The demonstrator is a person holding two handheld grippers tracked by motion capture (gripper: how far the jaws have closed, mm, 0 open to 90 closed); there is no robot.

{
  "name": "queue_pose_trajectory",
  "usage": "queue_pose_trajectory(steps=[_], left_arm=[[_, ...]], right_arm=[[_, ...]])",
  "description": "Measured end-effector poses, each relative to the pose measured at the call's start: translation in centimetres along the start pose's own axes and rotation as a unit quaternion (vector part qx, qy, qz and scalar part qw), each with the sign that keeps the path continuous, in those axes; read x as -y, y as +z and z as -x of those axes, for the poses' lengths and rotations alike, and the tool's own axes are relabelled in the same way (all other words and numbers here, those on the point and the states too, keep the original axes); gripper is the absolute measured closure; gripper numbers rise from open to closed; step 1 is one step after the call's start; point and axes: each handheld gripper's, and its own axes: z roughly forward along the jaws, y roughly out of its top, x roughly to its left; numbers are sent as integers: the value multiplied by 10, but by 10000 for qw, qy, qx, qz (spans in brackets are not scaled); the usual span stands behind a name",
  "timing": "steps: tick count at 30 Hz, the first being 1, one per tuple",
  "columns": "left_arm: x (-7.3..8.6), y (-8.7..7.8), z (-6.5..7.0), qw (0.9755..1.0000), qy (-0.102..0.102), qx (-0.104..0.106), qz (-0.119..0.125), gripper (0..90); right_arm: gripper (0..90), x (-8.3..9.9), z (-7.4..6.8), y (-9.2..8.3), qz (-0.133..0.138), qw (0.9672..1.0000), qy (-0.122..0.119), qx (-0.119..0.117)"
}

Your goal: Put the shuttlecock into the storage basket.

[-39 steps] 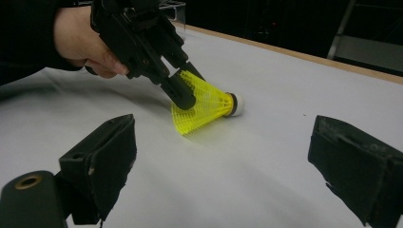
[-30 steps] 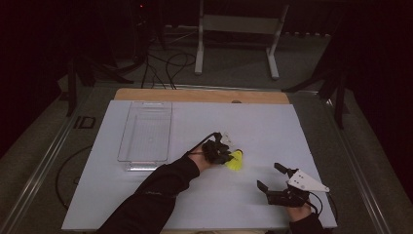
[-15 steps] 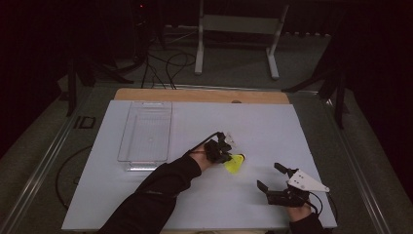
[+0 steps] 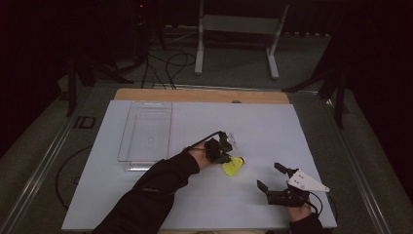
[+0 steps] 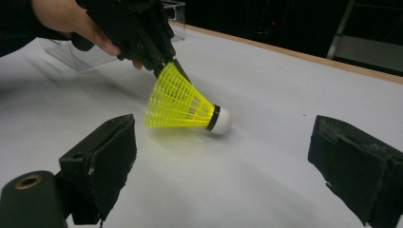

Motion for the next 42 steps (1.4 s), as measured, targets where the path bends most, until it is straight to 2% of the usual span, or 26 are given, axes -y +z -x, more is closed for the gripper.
queue_pose_trajectory(steps=[14, 20, 27, 29, 35, 42], left_arm=[[-5, -29, 2, 10000, -7, 62, -41, 900], [-9, -43, 4, 9999, 88, 81, -103, 900], [-11, -58, 4, 10000, 58, 78, 0, 900], [-11, -62, 3, 9999, 107, 64, -1, 900], [-10, -74, 0, 9999, 32, 3, 111, 900], [-10, -90, -5, 9999, 2, -20, 120, 900]], right_arm=[[89, 0, 0, 0, -7, 10000, -3, 3], [89, 0, 0, 1, -14, 10000, -16, 8], [89, 0, 0, 1, -18, 10000, -18, 7], [89, 0, 0, 1, -18, 10000, -25, 12], [88, 0, 0, 2, -20, 10000, -30, 5], [89, 0, -1, 2, -34, 10000, -11, -14]])
